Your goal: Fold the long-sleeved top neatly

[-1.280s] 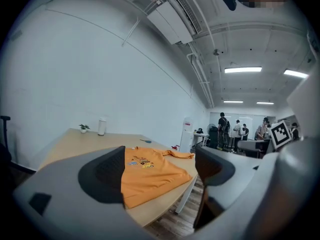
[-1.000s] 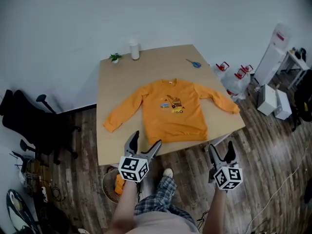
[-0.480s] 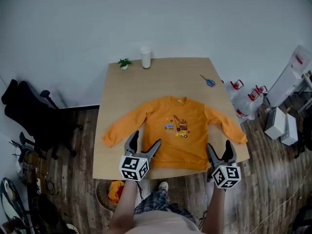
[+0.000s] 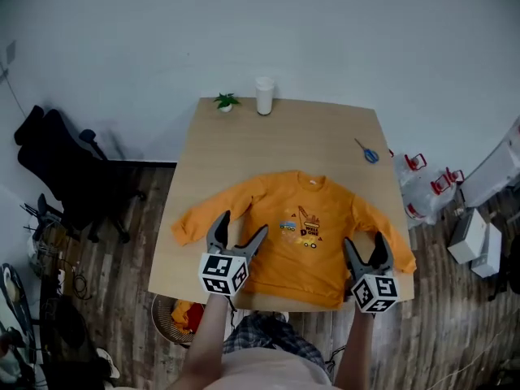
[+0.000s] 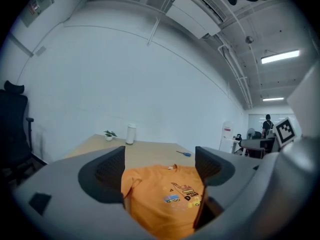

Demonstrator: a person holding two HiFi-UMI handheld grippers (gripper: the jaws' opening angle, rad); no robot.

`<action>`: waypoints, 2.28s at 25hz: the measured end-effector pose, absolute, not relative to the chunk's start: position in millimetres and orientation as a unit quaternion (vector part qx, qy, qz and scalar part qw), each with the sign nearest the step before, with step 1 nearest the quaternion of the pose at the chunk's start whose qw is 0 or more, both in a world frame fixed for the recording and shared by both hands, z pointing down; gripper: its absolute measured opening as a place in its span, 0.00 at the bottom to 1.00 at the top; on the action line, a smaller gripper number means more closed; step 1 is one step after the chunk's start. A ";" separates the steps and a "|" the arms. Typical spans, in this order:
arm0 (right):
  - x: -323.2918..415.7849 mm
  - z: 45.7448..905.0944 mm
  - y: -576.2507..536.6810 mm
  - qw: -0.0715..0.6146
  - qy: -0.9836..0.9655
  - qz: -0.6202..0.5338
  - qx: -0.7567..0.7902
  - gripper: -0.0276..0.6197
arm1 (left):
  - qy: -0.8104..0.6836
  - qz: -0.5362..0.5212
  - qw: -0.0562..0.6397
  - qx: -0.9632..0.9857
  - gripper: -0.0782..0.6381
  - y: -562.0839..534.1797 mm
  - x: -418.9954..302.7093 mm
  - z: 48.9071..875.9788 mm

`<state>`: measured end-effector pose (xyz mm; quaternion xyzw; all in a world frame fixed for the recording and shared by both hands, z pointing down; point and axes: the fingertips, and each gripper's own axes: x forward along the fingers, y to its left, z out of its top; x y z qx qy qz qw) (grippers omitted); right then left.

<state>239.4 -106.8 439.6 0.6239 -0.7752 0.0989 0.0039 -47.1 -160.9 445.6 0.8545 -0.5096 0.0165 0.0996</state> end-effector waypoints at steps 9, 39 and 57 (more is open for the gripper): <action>155.8 438.4 -181.0 0.026 -0.855 0.100 0.508 0.68 | -0.627 0.034 0.113 0.770 0.70 -160.5 -128.7 458.3; -127.0 548.0 -226.1 0.141 -0.951 0.139 0.240 0.66 | -0.771 0.097 0.348 0.525 0.55 -150.5 -307.4 658.5; -80.3 555.4 -236.7 0.139 -0.929 0.161 0.303 0.65 | -0.773 0.133 0.296 0.545 0.16 -169.0 -297.0 626.0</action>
